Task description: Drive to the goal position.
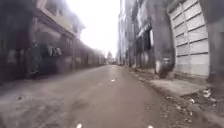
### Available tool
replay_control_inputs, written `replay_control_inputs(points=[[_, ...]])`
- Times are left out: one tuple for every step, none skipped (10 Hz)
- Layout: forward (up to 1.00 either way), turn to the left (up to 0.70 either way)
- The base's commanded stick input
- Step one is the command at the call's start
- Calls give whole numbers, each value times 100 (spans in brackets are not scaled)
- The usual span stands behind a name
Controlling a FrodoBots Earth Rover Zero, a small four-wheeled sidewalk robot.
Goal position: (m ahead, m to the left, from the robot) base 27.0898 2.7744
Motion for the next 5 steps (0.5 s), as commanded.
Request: replay_control_inputs(points=[[100,7],[100,7],[100,7],[100,7],[100,7]])
